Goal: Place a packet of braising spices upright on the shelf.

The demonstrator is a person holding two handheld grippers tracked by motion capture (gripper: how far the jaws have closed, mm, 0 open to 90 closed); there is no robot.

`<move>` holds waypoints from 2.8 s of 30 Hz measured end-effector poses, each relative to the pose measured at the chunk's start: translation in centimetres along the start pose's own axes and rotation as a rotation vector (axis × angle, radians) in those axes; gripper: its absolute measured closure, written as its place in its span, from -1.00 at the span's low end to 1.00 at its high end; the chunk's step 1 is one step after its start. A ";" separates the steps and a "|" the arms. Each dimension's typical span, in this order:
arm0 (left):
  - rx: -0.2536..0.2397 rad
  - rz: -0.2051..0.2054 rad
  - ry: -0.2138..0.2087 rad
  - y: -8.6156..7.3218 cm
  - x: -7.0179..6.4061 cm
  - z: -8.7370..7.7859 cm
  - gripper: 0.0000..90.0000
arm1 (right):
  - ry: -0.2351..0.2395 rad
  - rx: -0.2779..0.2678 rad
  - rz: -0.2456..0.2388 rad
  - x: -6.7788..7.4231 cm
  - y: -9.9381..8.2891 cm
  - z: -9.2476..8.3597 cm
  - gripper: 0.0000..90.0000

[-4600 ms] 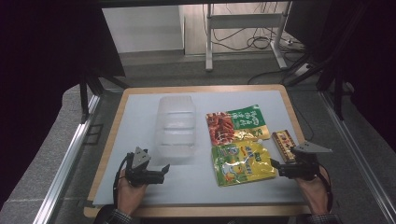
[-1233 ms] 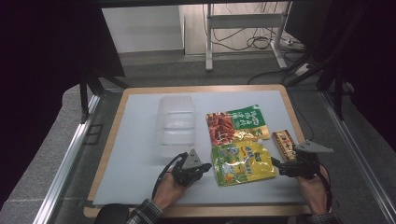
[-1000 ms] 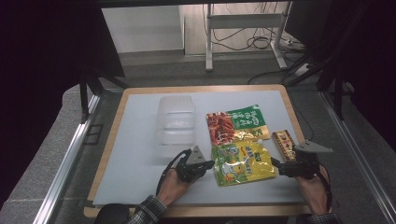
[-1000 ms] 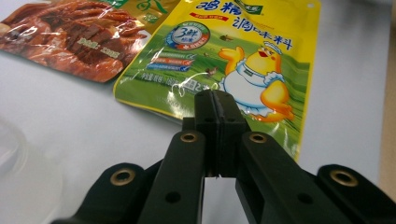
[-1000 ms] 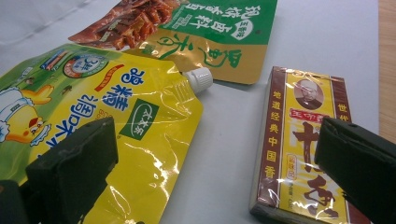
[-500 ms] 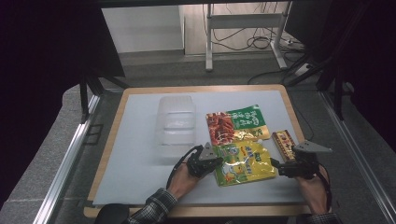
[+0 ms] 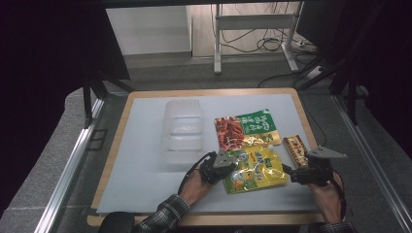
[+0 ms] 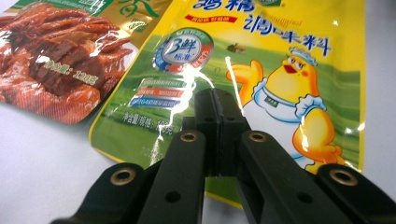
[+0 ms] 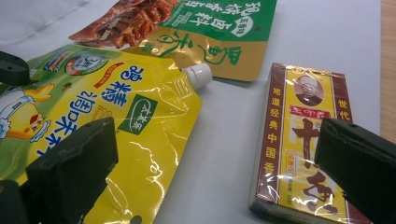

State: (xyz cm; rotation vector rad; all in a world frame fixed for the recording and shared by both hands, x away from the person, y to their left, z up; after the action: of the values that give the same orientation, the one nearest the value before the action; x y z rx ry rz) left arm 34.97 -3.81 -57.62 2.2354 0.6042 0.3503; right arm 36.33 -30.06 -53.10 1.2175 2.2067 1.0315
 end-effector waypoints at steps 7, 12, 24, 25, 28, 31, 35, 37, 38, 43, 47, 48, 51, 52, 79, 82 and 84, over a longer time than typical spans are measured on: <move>0.015 -0.009 0.018 -0.8 0.0 -0.1 1.00 | 0.037 -0.001 0.000 0.6 0.2 -0.1 -1.00; 0.052 -0.008 0.023 -1.8 0.2 -0.5 1.00 | 0.066 0.016 -0.015 1.3 0.2 0.1 -1.00; 0.057 -0.012 0.025 -1.9 0.2 -0.5 1.00 | 0.192 0.070 0.021 3.0 -0.2 1.1 -1.00; 0.057 -0.015 0.024 -1.9 0.2 -0.5 1.00 | 0.195 0.079 0.020 3.1 -0.3 1.2 -1.00; 0.059 -0.023 0.019 -1.9 0.2 -0.5 1.00 | 0.220 0.093 0.025 3.5 -0.3 1.5 -1.00; 0.058 -0.035 0.008 -2.0 0.3 -0.5 1.00 | 0.241 0.107 0.039 3.9 -0.3 1.9 -1.00; 0.059 -0.040 0.000 -2.0 0.3 -0.6 1.00 | 0.273 0.142 0.054 4.3 -0.5 2.5 -1.00; 0.057 -0.042 -0.002 -2.0 0.3 -0.6 1.00 | 0.274 0.160 0.055 4.4 -0.6 2.8 -1.00; 0.058 -0.041 -0.002 -2.0 0.3 -0.6 1.00 | 0.287 0.163 0.065 4.5 -0.7 3.0 -1.00; 0.056 -0.042 -0.006 -2.0 0.4 -0.6 1.00 | 0.314 0.195 0.074 4.9 -0.7 3.8 -0.97; 0.056 -0.048 -0.012 -2.0 0.4 -0.6 1.00 | 0.326 0.211 0.063 5.4 -0.5 4.5 -0.95; 0.056 -0.049 -0.012 -2.0 0.4 -0.6 1.00 | 0.324 0.214 0.059 5.4 -0.5 4.6 -0.95; 0.055 -0.053 -0.017 -2.0 0.4 -0.6 1.00 | 0.359 0.211 0.104 5.5 -0.2 4.7 -0.95; 0.054 -0.056 -0.019 -2.0 0.4 -0.6 1.00 | 0.375 0.209 0.123 5.5 -0.1 4.7 -0.95; 0.036 -0.050 0.029 -2.2 0.9 -2.3 0.38 | 0.398 0.099 0.223 5.5 2.2 2.9 0.96; 0.007 -0.068 0.012 -2.0 0.9 -3.6 0.23 | 0.389 0.093 0.212 5.7 2.4 2.7 0.97; -0.007 -0.080 0.001 -2.0 0.7 -4.2 0.10 | 0.384 0.089 0.207 5.8 2.6 2.6 0.97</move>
State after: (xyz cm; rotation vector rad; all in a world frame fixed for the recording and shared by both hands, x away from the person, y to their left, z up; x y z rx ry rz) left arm 33.13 0.33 -56.26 2.1979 0.6894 0.3130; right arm 36.34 -23.16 -52.84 1.4083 2.4719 1.3592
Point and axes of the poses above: each handheld gripper's, and its own axes: z roughly forward along the jaws, y roughly out of its top, x roughly to its left, the point moved 7 cm from there along z, roughly forward along the jaws, and after that the axes turned 4 degrees about x, right-handed, at the moved point
